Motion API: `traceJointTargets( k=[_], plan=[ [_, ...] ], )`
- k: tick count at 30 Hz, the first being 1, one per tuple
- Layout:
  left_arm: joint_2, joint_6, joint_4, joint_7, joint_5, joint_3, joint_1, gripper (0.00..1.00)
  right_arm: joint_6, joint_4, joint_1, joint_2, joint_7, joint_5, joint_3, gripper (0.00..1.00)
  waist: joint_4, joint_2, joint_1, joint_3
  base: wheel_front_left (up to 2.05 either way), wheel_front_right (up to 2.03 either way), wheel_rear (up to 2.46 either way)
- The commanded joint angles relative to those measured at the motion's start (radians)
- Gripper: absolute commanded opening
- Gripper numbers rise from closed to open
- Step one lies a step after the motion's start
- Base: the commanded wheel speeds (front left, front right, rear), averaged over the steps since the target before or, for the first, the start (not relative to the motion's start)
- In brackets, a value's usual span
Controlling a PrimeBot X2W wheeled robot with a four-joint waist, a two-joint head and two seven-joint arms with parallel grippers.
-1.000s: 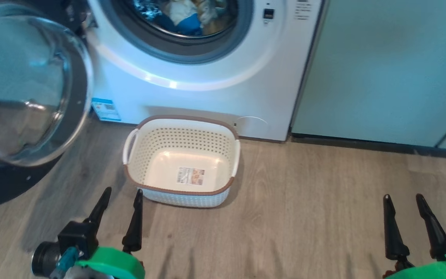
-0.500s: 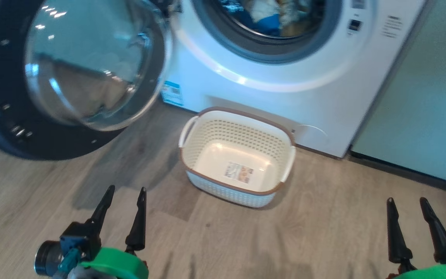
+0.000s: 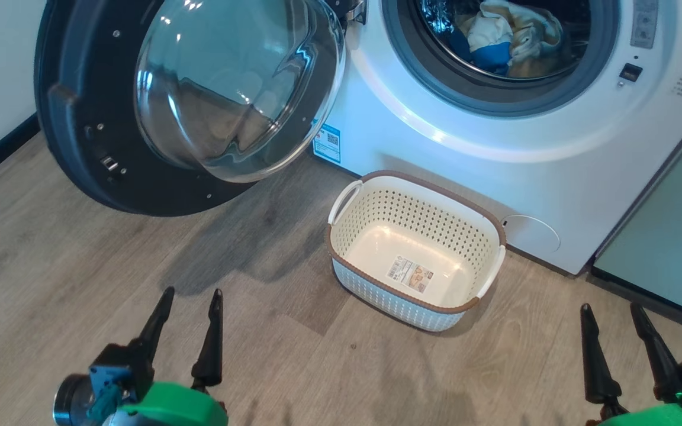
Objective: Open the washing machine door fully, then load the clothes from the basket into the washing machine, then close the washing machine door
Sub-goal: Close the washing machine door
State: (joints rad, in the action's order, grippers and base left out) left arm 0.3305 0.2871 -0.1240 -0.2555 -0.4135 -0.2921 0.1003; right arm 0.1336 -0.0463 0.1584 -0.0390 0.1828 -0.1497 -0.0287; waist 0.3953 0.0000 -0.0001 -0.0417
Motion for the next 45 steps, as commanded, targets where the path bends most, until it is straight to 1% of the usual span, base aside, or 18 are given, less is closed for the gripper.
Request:
traceJointTargets(
  k=[1, 9, 10, 11, 12, 21, 23, 26, 29, 32, 34, 35, 37, 39, 42, 43, 45],
  plan=[
    [0.003, -0.003, -0.036, -0.006, 0.01, 0.048, -0.035, 1.0, -0.003, -0.031, -0.026, -0.011, -0.002, -0.002, -0.022, 1.0, 0.0, 0.0, 0.0001, -0.001, 0.0, 0.0, 0.0],
    [-0.002, -0.011, -0.034, -0.006, 0.018, 0.052, -0.035, 1.0, -0.003, -0.028, -0.03, -0.011, 0.0, 0.0, -0.028, 1.0, -0.006, 0.0, 0.0001, -0.003, 0.0, 0.0, 0.0],
    [-0.003, -0.012, -0.033, -0.006, 0.018, 0.052, -0.035, 0.94, -0.003, -0.027, -0.031, -0.011, 0.0, 0.0, -0.028, 1.0, -0.007, 0.0, 0.0001, -0.003, 0.0, 0.0, 0.0],
    [-0.004, -0.014, -0.032, -0.006, 0.017, 0.051, -0.035, 0.25, -0.003, -0.027, -0.031, -0.011, 0.0, 0.0, -0.027, 1.0, -0.008, 0.0, 0.0001, -0.003, 0.0, 0.0, 0.0],
    [-0.005, -0.021, -0.032, -0.006, 0.013, 0.049, -0.035, 0.0, -0.003, -0.026, -0.031, -0.011, 0.0, 0.001, -0.027, 1.0, -0.008, 0.0, 0.0001, -0.003, 0.0, 0.0, 0.0],
    [-0.009, -0.046, -0.027, -0.006, 0.001, 0.048, -0.031, 0.0, -0.003, -0.027, -0.025, -0.011, -0.003, 0.003, -0.024, 1.0, -0.004, 0.0, 0.0001, 0.008, 0.0, 0.0, 0.0],
    [-0.019, -0.059, -0.033, -0.006, -0.017, 0.053, -0.029, 0.0, -0.003, -0.03, -0.022, -0.011, -0.005, 0.005, -0.024, 1.0, -0.002, 0.0, 0.0001, 0.011, 0.0, 0.0, 0.0],
    [-0.033, -0.092, -0.053, -0.006, -0.057, 0.073, -0.023, 0.0, -0.003, -0.033, -0.018, -0.011, -0.007, 0.006, -0.024, 1.0, 0.001, 0.0, 0.0001, 0.016, 0.0, 0.0, 0.0],
    [-0.078, -0.152, -0.105, -0.006, -0.144, 0.126, -0.019, 0.0, -0.003, -0.036, -0.013, -0.011, -0.009, 0.006, -0.022, 1.0, 0.005, 0.0, 0.0001, 0.021, 0.0, 0.0, 0.0],
    [-0.136, -0.241, -0.17, -0.006, -0.252, 0.201, -0.021, 0.0, -0.003, -0.039, -0.009, -0.011, -0.011, 0.006, -0.02, 1.0, 0.011, 0.0, 0.0001, 0.025, 0.0, 0.0, 0.0],
    [-0.181, -0.31, -0.214, -0.006, -0.353, 0.258, -0.033, 0.0, -0.003, -0.043, -0.007, -0.011, -0.014, 0.007, -0.02, 1.0, 0.015, 0.0, 0.0001, 0.026, 0.0, 0.0, 0.0],
    [-0.194, -0.341, -0.233, -0.006, -0.403, 0.282, -0.04, 0.0, -0.003, -0.044, -0.006, -0.011, -0.016, 0.008, -0.02, 1.0, 0.017, 0.0, 0.0001, 0.027, 0.0, 0.0, 0.0],
    [-0.209, -0.38, -0.273, -0.006, -0.518, 0.327, -0.065, 0.0, -0.003, -0.048, -0.005, -0.011, -0.018, 0.008, -0.019, 1.0, 0.021, 0.0, 0.0001, 0.027, 0.0, 0.0, 0.0],
    [-0.196, -0.399, -0.315, -0.006, -0.62, 0.369, -0.1, 0.0, -0.003, -0.05, -0.004, -0.011, -0.02, 0.008, -0.019, 1.0, 0.026, 0.0, 0.0001, 0.027, 0.0, 0.0, 0.0],
    [-0.157, -0.411, -0.37, -0.002, -0.777, 0.446, -0.17, 0.0, -0.003, -0.055, -0.002, -0.011, -0.024, 0.009, -0.02, 1.0, 0.031, 0.0, 0.0001, 0.027, 0.0, 0.0, 0.0],
    [-0.138, -0.413, -0.384, 0.003, -0.825, 0.472, -0.197, 0.0, -0.003, -0.056, -0.001, -0.011, -0.025, 0.01, -0.022, 1.0, 0.032, 0.0, 0.0001, 0.026, 0.0, 0.0, 0.0],
    [-0.091, -0.415, -0.396, 0.016, -0.882, 0.52, -0.248, 0.0, -0.003, -0.059, -0.001, -0.011, -0.026, 0.013, -0.022, 1.0, 0.034, 0.0, 0.0001, 0.024, 0.0, 0.0, 0.0]
  ],
)
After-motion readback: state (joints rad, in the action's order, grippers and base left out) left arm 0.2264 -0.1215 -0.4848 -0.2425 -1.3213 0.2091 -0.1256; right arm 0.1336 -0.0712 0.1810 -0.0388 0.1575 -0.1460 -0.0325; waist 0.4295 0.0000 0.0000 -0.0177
